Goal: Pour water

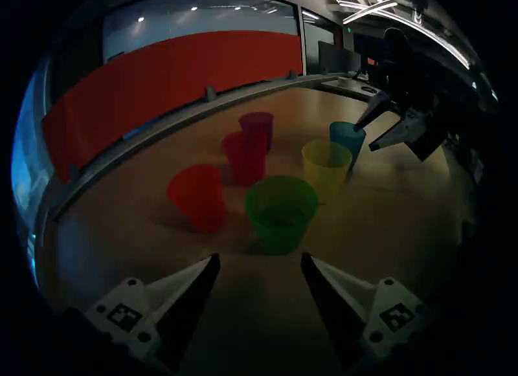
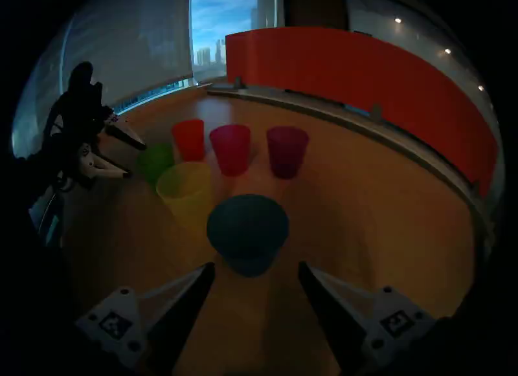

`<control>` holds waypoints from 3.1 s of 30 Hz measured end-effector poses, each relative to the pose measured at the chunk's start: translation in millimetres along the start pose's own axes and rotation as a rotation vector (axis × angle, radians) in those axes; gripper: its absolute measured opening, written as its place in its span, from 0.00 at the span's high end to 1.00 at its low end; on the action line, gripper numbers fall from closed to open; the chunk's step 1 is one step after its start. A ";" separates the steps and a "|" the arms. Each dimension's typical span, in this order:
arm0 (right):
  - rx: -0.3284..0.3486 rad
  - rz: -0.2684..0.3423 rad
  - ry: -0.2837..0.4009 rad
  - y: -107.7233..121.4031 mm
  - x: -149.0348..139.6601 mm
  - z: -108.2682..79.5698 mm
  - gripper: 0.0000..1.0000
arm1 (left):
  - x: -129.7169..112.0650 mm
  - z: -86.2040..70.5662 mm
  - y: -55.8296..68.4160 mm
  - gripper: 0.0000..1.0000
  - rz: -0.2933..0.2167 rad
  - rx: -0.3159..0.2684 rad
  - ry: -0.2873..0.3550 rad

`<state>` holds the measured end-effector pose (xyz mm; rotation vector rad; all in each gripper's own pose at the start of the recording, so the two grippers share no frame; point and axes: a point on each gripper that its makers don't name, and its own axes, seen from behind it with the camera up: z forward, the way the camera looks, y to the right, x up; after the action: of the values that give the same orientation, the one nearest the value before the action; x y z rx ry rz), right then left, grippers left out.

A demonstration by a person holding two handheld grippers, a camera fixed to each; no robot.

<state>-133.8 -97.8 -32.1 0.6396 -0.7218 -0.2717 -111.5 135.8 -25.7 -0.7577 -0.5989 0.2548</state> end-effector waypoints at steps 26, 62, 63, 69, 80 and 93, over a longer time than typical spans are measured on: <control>-0.192 0.078 0.234 15.6 23.4 -68.3 0.00 | 34.4 -75.0 -39.1 0.08 -0.163 0.244 0.319; -0.805 0.176 0.621 97.7 73.2 -140.5 0.00 | 59.5 -121.7 -87.7 0.08 -0.343 0.561 0.595; -0.816 0.183 0.628 98.9 74.1 -142.0 0.00 | 60.5 -122.4 -88.0 0.08 -0.342 0.565 0.598; -0.824 0.204 0.662 97.3 84.9 -143.2 0.00 | 64.5 -127.0 -95.7 0.08 -0.329 0.615 0.610; -0.855 0.198 0.668 100.9 90.7 -150.6 0.00 | 62.5 -134.9 -100.4 0.08 -0.310 0.697 0.646; -0.899 0.192 0.639 106.6 94.4 -158.2 0.00 | 38.4 -123.7 -105.7 0.08 -0.302 0.757 0.632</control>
<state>45.3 14.4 -6.0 -0.2126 0.0005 -0.1708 -6.6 7.2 -5.6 0.0130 0.0141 -0.0526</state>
